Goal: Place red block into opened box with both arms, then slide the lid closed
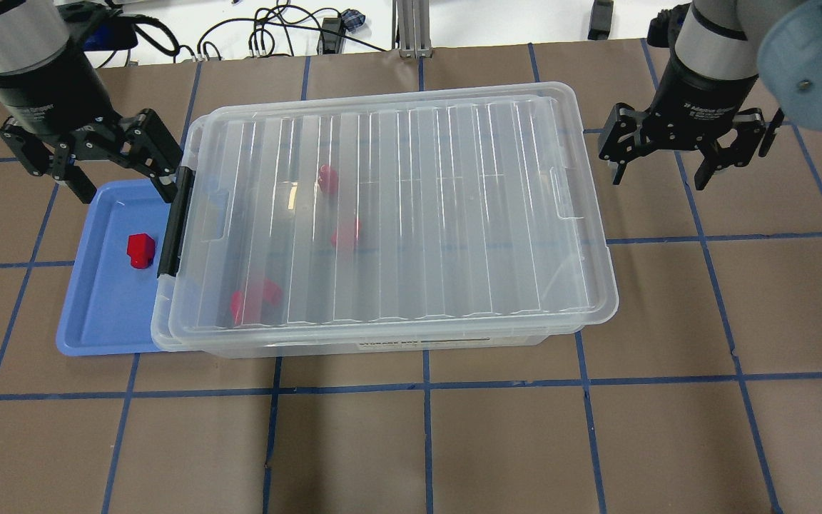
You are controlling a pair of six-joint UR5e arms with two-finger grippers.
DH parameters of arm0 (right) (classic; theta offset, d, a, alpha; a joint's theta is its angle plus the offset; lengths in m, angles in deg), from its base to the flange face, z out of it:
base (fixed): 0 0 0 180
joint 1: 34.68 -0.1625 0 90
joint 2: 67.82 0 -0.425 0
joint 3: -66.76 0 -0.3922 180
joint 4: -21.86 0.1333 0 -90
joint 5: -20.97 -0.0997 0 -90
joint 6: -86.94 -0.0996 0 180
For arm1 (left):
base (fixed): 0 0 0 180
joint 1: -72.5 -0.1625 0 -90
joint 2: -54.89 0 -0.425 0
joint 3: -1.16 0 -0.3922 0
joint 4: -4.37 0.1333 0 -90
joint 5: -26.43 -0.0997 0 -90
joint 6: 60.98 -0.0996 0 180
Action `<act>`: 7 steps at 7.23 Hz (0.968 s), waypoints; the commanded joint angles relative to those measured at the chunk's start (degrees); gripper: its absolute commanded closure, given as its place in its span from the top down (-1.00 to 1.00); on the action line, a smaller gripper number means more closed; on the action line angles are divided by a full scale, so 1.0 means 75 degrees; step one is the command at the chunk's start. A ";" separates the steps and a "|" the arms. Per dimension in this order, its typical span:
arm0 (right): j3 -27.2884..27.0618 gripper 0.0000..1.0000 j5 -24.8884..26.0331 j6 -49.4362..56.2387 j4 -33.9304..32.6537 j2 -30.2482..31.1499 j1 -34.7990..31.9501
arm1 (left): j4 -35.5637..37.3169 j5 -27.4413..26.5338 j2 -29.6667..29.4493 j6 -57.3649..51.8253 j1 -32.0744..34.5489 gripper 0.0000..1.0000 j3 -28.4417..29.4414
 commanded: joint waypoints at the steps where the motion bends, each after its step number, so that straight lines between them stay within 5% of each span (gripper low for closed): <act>1: -0.0008 1.00 -0.0004 -0.0022 -0.0656 -0.0411 -0.0013 | 0.2032 0.0027 -0.0356 -0.0717 -0.0906 1.00 -0.0990; 4: -0.0031 1.00 -0.0016 0.0095 -0.1213 -0.0950 -0.0060 | 0.4589 0.0492 -0.0871 -0.3024 -0.2418 1.00 -0.2656; 6: -0.0044 1.00 -0.0074 0.0119 -0.1259 -0.1080 -0.0211 | 0.6288 0.0671 -0.1631 -0.3194 -0.2409 1.00 -0.3116; 7: -0.0044 1.00 -0.0388 0.0142 -0.1271 -0.1173 -0.0224 | 0.6376 0.0660 -0.1820 -0.3462 -0.2421 1.00 -0.3129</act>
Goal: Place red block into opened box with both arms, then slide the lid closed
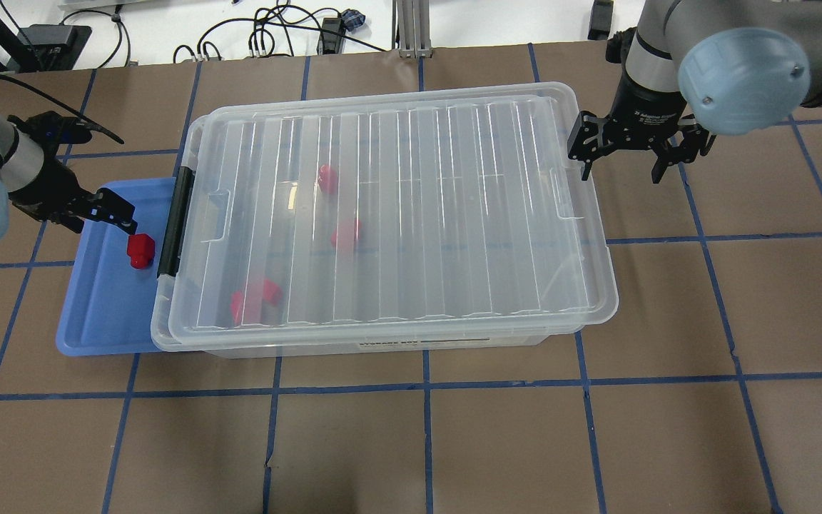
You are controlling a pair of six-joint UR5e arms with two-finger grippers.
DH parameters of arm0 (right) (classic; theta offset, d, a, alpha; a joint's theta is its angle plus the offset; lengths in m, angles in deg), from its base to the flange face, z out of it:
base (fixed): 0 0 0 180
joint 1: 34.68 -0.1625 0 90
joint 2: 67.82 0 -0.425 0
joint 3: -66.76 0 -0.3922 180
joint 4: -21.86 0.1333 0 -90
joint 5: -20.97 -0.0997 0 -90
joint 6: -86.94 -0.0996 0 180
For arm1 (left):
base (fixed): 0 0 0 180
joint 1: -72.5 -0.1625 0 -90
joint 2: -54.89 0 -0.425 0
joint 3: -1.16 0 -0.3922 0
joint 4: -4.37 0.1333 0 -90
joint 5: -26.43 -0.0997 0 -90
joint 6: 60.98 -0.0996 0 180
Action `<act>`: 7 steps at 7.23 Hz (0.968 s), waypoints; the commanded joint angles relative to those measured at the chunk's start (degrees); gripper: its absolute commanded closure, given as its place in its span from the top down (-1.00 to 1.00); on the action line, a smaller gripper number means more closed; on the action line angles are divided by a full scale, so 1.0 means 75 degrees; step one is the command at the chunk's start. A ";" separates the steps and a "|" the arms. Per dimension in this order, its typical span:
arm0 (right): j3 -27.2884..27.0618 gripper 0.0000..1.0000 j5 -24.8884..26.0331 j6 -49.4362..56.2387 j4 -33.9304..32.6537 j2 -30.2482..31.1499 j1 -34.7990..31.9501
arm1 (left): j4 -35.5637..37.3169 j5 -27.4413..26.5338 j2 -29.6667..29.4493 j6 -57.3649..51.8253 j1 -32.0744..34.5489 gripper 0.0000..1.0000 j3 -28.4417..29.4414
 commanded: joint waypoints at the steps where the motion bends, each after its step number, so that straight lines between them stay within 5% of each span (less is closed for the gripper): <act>1: -0.0018 1.00 -0.0274 0.0038 -0.0023 -0.0179 -0.0047 | 0.0539 -0.0005 -0.0500 -0.0340 -0.0050 1.00 -0.0127; 5: -0.0029 1.00 -0.0122 0.0027 -0.0047 -0.0262 0.0023 | 0.1489 -0.0099 -0.1287 -0.0271 -0.0062 1.00 -0.0198; 7: -0.0030 1.00 -0.0075 0.0015 -0.0058 -0.0344 0.0023 | 0.1465 -0.0098 -0.1381 0.1174 -0.0051 1.00 -0.0245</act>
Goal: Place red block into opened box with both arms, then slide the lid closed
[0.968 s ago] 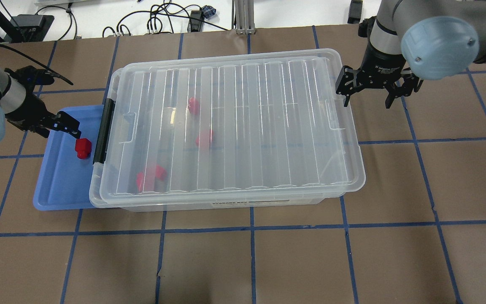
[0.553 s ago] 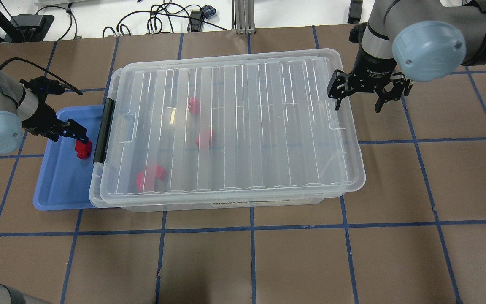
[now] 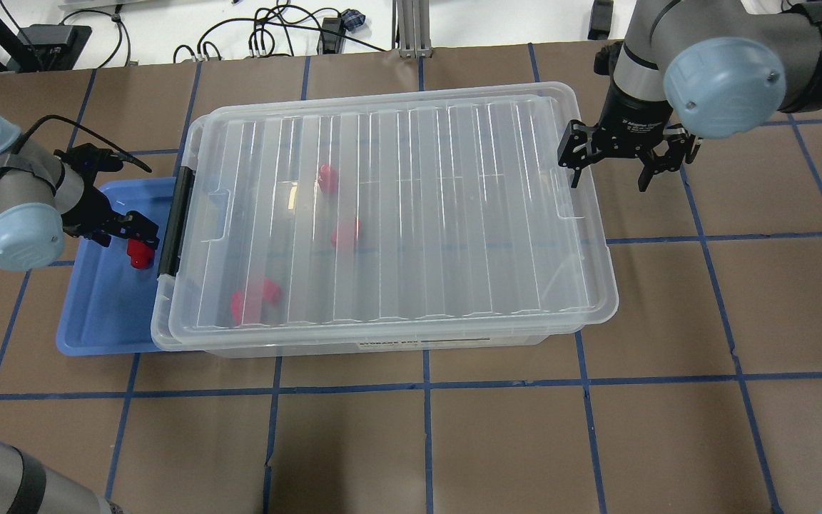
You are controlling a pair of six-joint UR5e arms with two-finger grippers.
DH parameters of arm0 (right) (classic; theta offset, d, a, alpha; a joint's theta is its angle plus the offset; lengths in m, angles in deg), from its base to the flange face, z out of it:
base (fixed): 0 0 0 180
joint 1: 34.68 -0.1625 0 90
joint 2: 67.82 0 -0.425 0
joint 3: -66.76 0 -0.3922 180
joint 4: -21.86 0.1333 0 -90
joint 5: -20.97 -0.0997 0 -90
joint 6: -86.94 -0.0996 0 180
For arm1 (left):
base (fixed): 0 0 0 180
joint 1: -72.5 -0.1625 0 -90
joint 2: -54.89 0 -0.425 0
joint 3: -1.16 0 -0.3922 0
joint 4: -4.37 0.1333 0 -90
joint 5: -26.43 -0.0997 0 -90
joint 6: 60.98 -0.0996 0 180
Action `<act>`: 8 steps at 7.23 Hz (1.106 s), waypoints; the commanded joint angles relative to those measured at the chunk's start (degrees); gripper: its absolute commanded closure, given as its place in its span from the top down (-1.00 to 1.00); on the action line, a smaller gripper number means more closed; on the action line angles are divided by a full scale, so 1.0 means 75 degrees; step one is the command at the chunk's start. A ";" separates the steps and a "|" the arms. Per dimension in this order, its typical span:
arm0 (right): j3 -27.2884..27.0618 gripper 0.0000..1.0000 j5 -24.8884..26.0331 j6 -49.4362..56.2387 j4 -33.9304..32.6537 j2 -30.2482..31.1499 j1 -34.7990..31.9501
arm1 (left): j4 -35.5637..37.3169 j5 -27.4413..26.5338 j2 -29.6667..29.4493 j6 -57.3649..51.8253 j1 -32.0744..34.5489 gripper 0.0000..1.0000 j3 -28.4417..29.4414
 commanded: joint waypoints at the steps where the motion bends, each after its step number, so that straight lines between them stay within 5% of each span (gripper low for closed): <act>1: 0.0009 1.00 0.0032 0.0007 -0.0004 -0.0063 0.0017 | 0.0053 -0.0046 -0.0121 0.0923 0.0012 1.00 -0.0034; 2: -0.0002 1.00 0.0032 -0.0004 -0.0004 -0.0075 0.0018 | 0.0100 -0.0023 -0.0191 0.0935 0.0012 1.00 -0.0034; 3: -0.0002 1.00 0.0090 0.0007 -0.0004 -0.0075 0.0064 | 0.0100 -0.0046 -0.0262 0.0924 0.0012 0.71 -0.0034; 5: -0.0002 1.00 0.0489 0.0403 -0.0004 -0.0087 0.0099 | 0.0007 -0.0385 -0.0263 0.0947 0.0035 -0.66 0.0024; 8: -0.0002 1.00 0.0512 0.0837 0.0055 -0.0063 0.0718 | -0.0551 -0.0386 0.0052 0.0924 0.0151 -0.91 0.0106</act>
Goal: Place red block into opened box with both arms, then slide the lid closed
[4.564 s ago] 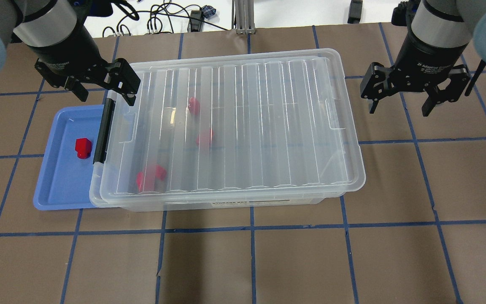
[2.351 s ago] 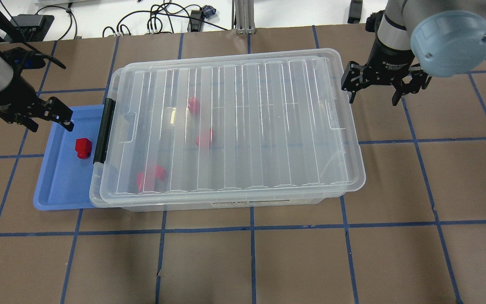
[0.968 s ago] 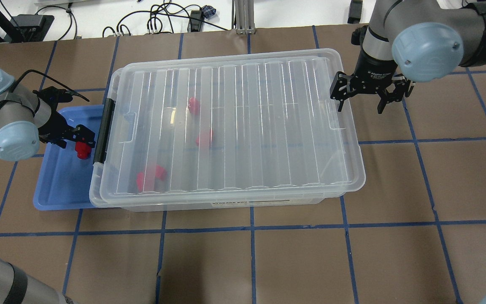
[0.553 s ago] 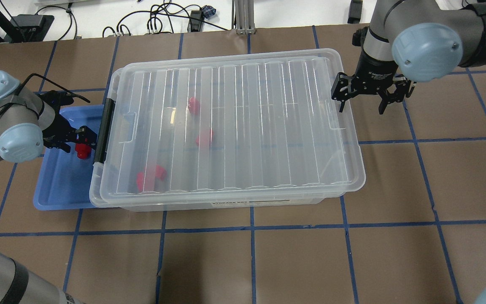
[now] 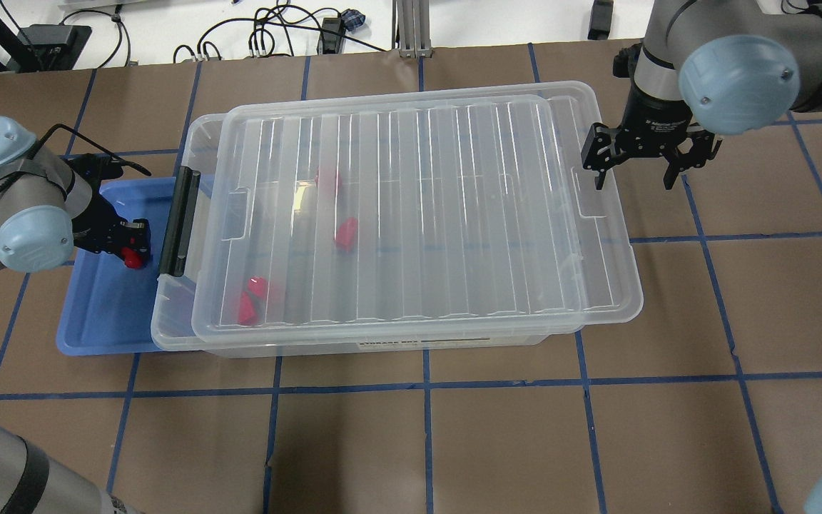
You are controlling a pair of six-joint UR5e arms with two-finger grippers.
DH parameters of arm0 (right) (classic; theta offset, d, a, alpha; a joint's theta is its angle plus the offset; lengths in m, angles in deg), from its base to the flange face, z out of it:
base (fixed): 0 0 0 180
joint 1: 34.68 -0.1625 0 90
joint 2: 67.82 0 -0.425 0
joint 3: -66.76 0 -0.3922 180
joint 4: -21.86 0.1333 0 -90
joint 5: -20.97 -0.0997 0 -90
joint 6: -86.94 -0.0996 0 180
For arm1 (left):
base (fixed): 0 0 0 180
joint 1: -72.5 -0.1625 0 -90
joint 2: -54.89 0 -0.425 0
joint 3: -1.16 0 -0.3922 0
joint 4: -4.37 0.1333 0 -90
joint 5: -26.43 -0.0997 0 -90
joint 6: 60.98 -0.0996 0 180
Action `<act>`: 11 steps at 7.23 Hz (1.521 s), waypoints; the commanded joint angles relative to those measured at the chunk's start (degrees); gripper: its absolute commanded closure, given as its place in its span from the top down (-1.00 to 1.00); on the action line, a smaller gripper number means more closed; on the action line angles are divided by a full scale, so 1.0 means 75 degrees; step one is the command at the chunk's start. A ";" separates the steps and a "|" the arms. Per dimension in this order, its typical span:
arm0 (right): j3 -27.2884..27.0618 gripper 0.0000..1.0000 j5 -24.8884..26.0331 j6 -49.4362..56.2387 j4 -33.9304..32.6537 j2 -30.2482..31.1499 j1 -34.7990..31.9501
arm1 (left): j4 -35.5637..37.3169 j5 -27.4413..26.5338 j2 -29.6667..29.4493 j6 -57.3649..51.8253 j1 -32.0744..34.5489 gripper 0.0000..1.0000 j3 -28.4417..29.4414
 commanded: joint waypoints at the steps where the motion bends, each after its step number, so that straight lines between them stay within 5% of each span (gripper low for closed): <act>1: 0.0000 1.00 0.0019 0.0539 0.0037 0.0040 0.0503 | -0.1082 -0.0034 0.0481 -0.0010 0.0088 -0.91 0.0407; 2: 0.0012 1.00 0.0100 0.0890 0.0025 0.0064 0.0702 | -0.2492 0.0024 0.0785 -0.0022 0.0088 -0.91 0.1049; 5: 0.0070 1.00 0.0604 0.1629 -0.0033 0.0041 0.0879 | -0.3807 0.0060 0.1279 0.0106 0.1045 -0.91 0.2740; 11: 0.0082 1.00 0.0921 0.2732 -0.0045 0.0076 0.1571 | -0.3049 0.0013 0.1422 0.3163 0.3461 -0.91 0.1539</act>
